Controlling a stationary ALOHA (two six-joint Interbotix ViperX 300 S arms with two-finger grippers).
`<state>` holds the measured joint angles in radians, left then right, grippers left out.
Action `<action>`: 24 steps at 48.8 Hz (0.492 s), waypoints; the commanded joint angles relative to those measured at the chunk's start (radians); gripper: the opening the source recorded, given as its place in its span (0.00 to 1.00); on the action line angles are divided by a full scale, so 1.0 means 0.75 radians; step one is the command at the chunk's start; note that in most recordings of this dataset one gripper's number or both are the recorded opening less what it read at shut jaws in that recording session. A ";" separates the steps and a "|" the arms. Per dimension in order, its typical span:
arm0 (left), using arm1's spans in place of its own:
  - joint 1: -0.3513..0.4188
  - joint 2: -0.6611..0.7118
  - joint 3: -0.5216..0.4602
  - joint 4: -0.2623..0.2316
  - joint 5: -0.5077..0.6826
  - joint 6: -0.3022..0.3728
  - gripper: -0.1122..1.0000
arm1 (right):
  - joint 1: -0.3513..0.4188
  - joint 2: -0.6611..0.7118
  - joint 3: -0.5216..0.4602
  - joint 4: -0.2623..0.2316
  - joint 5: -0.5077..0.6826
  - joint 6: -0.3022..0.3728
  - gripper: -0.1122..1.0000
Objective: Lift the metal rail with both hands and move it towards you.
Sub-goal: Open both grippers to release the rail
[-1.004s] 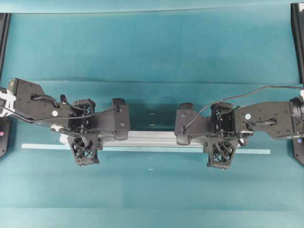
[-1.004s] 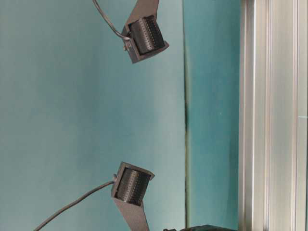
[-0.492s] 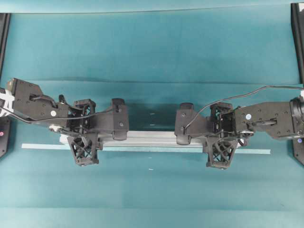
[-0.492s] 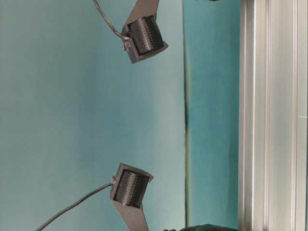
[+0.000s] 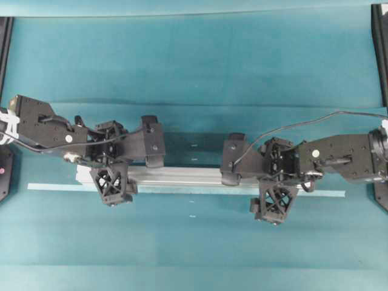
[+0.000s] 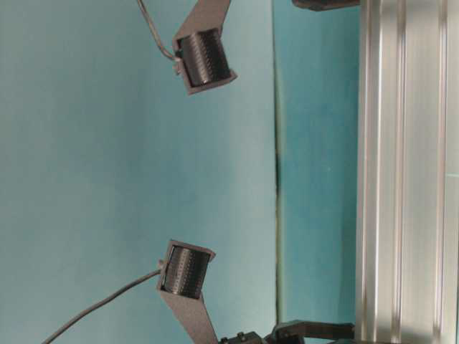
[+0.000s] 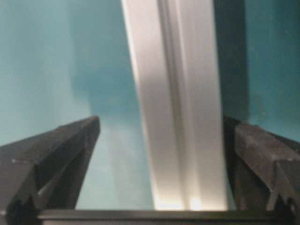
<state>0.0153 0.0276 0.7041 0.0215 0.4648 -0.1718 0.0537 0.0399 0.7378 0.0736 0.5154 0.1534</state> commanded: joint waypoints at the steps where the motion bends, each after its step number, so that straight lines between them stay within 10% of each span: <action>1: -0.002 -0.014 -0.008 0.002 -0.008 0.002 0.98 | 0.002 -0.006 -0.002 -0.020 -0.006 0.002 0.99; 24: -0.014 -0.141 -0.047 0.002 0.010 0.010 0.98 | -0.074 -0.149 -0.016 -0.047 -0.004 0.000 0.99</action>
<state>0.0123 -0.0276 0.6903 0.0215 0.4740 -0.1657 0.0092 -0.0261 0.7363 0.0414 0.5170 0.1534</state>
